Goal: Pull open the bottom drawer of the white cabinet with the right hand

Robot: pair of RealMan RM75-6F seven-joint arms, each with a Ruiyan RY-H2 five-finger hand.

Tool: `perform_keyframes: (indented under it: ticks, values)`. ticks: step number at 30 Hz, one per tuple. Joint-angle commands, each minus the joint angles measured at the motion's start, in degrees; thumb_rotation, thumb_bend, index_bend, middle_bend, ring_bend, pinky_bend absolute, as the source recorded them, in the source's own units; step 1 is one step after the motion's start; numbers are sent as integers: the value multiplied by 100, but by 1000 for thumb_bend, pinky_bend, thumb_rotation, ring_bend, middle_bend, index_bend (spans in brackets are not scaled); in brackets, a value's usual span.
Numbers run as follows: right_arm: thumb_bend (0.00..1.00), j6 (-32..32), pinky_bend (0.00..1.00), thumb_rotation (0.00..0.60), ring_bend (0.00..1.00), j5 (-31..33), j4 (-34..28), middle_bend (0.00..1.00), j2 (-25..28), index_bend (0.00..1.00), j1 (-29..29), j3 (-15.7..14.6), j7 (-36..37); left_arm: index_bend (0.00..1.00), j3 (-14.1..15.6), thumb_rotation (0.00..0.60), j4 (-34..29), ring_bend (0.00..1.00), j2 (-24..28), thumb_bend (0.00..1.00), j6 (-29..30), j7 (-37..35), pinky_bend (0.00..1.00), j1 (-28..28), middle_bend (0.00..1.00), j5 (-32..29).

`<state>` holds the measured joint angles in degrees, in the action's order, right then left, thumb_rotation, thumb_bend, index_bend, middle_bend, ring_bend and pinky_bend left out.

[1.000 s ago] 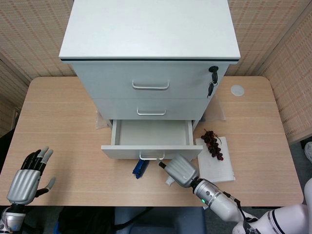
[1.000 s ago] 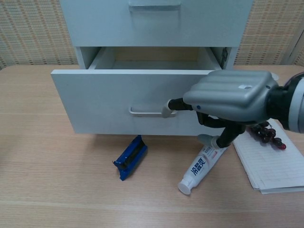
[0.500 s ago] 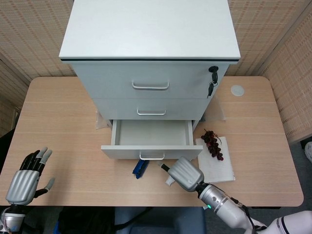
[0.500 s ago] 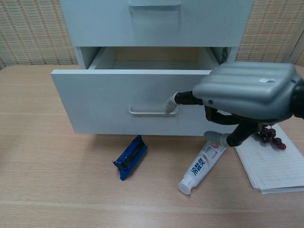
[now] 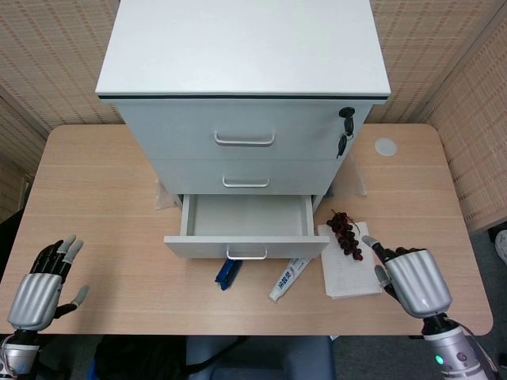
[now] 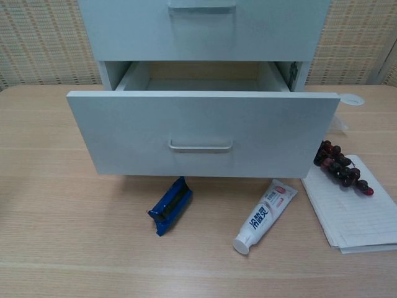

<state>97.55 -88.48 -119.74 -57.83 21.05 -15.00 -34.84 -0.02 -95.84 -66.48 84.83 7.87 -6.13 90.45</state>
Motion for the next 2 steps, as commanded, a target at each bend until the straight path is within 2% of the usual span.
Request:
perform_keyframes:
  ticks: [1,2]
  values:
    - [395,418,577,600,400,132,689,420,117,289,-641,54,671,14,-20,600,-29,0,-20,326,9,39,85,-14,0,9]
    - [395,472,555,600,373,220,872,395,76,289,-766,115,843,14,-27,600,-44,0,-28,326,4,59,85,-20,0,2]
